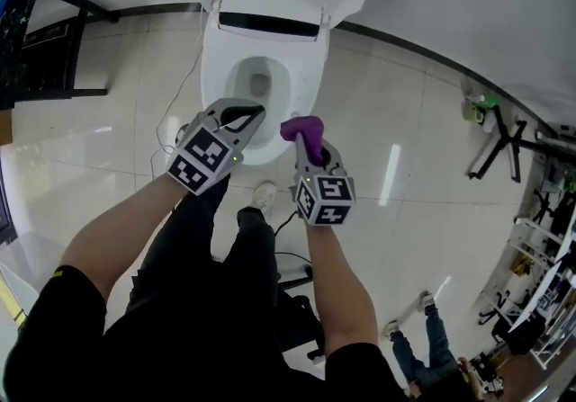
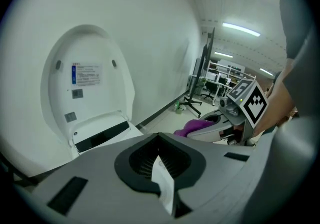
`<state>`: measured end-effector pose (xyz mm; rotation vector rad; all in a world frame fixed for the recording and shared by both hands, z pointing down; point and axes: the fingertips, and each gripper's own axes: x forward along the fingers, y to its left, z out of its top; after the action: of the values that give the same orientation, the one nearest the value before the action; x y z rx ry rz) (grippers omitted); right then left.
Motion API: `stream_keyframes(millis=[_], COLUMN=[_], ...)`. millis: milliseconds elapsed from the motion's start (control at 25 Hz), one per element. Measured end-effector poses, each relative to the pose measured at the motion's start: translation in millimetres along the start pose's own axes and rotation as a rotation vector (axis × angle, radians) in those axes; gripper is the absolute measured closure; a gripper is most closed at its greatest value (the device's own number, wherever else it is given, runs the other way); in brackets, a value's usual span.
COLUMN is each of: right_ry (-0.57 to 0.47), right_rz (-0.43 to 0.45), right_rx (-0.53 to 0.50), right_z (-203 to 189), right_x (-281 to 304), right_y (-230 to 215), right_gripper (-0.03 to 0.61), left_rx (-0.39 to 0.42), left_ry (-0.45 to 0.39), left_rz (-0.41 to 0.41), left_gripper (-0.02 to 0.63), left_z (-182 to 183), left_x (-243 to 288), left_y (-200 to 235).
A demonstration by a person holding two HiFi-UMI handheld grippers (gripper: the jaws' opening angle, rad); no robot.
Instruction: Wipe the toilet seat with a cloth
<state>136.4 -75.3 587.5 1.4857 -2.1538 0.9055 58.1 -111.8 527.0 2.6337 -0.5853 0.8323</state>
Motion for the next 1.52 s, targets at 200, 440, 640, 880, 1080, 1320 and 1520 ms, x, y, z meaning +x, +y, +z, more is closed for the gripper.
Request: stream_keyframes(millis=[200, 440, 640, 880, 1080, 1320, 1520], right_ry=[0.053, 0.129, 0.171, 0.201, 0.243, 0.248, 0.234], right_rz=[-0.024, -0.054, -0.063, -0.088, -0.107, -0.115, -0.119], right_rx=[0.000, 0.003, 0.003, -0.021, -0.047, -0.093, -0.121], right_z=[-30, -71, -96, -108, -115, -109, -93], right_x=[68, 124, 159, 194, 212, 229, 244], right_y=[-34, -66, -81, -99, -117, -128, -138], right_gripper=[0.541, 0.541, 0.541, 0.541, 0.540, 0.540, 0.538], left_rx=[-0.034, -0.065, -0.094, -0.105, -0.126, -0.138, -0.143], left_ry=[0.040, 0.069, 0.074, 0.092, 0.107, 0.107, 0.099], left_rz=[-0.016, -0.039, -0.044, -0.038, -0.030, -0.019, -0.011], left_gripper=[0.632, 0.632, 0.632, 0.632, 0.632, 0.632, 0.632], left_z=[-37, -69, -84, -102, -113, -115, -112], left_x=[59, 102, 124, 137, 139, 142, 145], left_y=[37, 55, 64, 77, 82, 90, 96])
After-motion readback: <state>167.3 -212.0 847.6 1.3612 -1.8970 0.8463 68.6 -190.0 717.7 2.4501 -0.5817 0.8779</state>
